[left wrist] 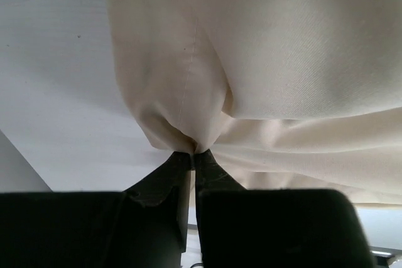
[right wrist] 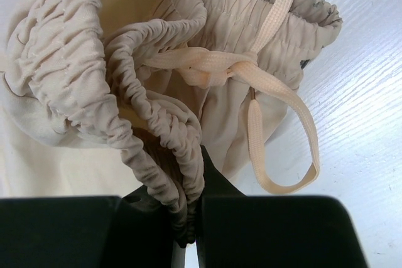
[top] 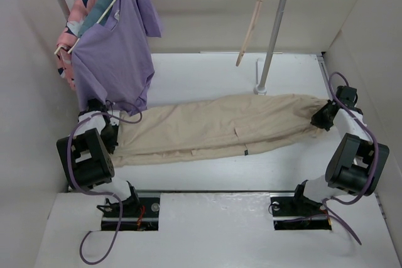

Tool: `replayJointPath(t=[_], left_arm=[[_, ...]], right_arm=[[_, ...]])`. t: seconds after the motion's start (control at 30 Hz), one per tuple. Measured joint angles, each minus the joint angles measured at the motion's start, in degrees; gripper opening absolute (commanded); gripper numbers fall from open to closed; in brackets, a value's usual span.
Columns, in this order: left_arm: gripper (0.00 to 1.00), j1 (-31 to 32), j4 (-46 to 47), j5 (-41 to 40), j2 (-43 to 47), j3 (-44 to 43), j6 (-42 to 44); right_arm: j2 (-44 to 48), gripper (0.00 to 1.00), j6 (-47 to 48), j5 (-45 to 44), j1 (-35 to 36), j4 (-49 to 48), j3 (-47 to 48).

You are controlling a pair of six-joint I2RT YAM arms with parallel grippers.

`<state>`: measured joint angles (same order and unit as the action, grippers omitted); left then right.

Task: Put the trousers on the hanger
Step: Fold the trousers at the center of the board.

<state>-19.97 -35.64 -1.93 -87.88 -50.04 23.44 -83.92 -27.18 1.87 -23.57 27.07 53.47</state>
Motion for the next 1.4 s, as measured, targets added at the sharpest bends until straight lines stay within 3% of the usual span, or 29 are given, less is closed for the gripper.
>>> replayJointPath(t=[0.27,0.5,0.67,0.77,0.83,0.9,0.93,0.97,1.07,1.13,1.33,1.4], left_arm=[[0.0,0.0,-3.61,-1.79,0.26,-3.21,0.13],[0.0,0.04,-10.93,-1.75,0.39,-10.27,2.71],[0.0,0.13,-16.79,-3.1,2.27,-10.58,6.25],[0.0,0.15,-19.56,-3.5,4.02,-9.73,7.98],[0.0,0.15,-20.59,-4.07,4.5,-8.28,8.9],[0.08,0.0,-20.72,-6.05,4.09,-6.23,9.86],[0.2,-0.02,-20.85,-6.71,3.52,-5.46,10.29],[0.23,-0.02,-20.96,-7.26,2.71,-4.9,10.62],[0.44,-0.02,-20.44,-8.04,0.35,-3.61,10.88],[0.52,-0.02,-20.28,-8.2,-0.37,-3.08,11.13],[0.55,-0.02,-19.78,-8.37,-0.39,-2.91,11.32],[0.55,-0.02,-19.69,-8.37,-0.37,-2.91,11.47]], right_arm=[[0.33,0.0,0.26,-0.17,0.04,1.66,0.63],[0.33,0.0,0.42,-2.64,0.46,6.88,5.27],[2.8,0.0,0.39,-3.74,0.79,9.4,7.23],[4.48,0.13,0.22,-5.2,0.74,10.64,7.23],[4.85,0.57,-0.48,-6.19,0.72,10.91,6.95],[4.9,0.8,-0.96,-8.04,0.31,10.08,6.01],[4.76,0.85,-1.2,-8.76,-0.07,9.84,5.53],[4.24,0.91,-1.16,-9.46,-0.35,9.86,5.31],[0.76,0.93,-1.6,-10.75,-0.79,9.35,5.22],[-1.44,0.93,-1.66,-10.95,-0.79,8.57,4.44],[-7.67,0.91,-1.81,-8.2,-0.79,6.19,2.47],[-9.53,0.84,-1.79,-7.37,-0.79,5.2,2.47]])
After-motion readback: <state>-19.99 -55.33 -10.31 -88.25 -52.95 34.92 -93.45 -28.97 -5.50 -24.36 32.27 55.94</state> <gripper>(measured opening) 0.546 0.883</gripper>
